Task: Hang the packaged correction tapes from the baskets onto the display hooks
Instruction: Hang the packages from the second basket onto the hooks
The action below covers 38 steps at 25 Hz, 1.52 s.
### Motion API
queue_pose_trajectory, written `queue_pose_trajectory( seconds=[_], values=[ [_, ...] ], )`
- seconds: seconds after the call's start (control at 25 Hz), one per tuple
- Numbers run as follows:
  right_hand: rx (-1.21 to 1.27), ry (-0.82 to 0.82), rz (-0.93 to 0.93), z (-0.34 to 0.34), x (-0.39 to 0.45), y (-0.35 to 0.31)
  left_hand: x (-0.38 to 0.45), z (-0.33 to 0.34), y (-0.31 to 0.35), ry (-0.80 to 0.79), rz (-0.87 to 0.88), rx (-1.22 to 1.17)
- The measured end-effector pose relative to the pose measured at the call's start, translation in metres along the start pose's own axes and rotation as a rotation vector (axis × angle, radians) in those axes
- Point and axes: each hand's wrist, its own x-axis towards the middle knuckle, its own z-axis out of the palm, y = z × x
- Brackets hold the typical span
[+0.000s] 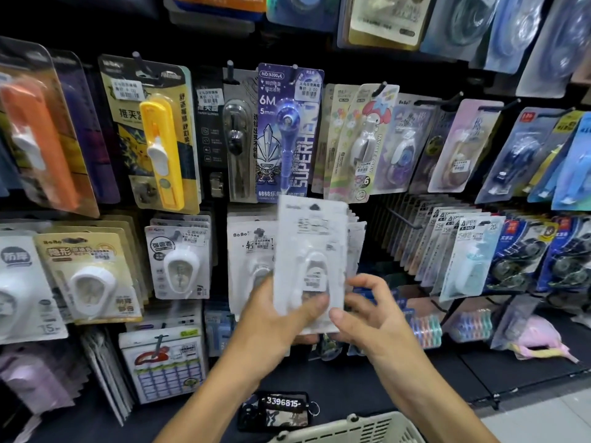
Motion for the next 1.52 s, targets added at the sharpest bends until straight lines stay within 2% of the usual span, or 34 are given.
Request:
queue_pose_trajectory(
  seconds=[0.04,0.12,0.16,0.28,0.32,0.44,0.6,0.88,1.08,1.24,1.36,1.4,1.44,1.52],
  values=[
    [0.035,-0.044,-0.010,0.002,0.002,-0.003,0.003,0.004,0.002,-0.086,-0.017,0.055],
    [0.097,-0.009,-0.019,0.000,0.005,-0.009,0.012,0.005,0.008,-0.156,0.008,0.198],
    [0.113,0.045,-0.009,-0.003,0.005,-0.011,0.017,-0.001,0.007,-0.113,0.102,0.353],
    [0.080,0.241,0.053,-0.018,0.002,-0.009,0.030,-0.025,-0.004,0.231,0.550,1.123],
    [0.036,0.287,0.058,-0.025,0.002,-0.008,0.033,-0.030,-0.007,0.266,0.554,1.279],
    [-0.032,0.338,0.050,-0.036,0.004,-0.003,0.043,-0.041,-0.019,0.158,0.361,1.496],
    [-0.150,0.284,0.056,-0.027,0.032,0.015,0.054,-0.038,-0.023,0.150,0.354,1.547],
    [-0.319,0.312,-0.009,-0.004,0.128,0.041,0.057,-0.042,-0.029,0.108,0.314,1.626],
    [-0.348,0.322,0.050,-0.002,0.174,0.054,0.058,-0.050,-0.030,0.077,0.343,1.646],
    [-0.348,0.261,0.021,0.003,0.159,0.060,0.051,-0.048,-0.039,0.093,0.405,1.639],
    [-0.379,0.401,-0.016,-0.009,0.098,0.082,0.023,-0.024,-0.066,0.166,0.523,1.564],
    [-0.350,0.464,-0.008,-0.017,0.071,0.094,0.011,-0.012,-0.084,0.115,0.502,1.567],
    [-0.330,0.526,0.033,-0.026,0.042,0.111,-0.003,-0.001,-0.105,-0.004,0.396,1.552],
    [-0.337,0.604,0.212,-0.046,-0.013,0.152,-0.031,0.016,-0.158,-0.280,0.052,1.441]
  ],
)
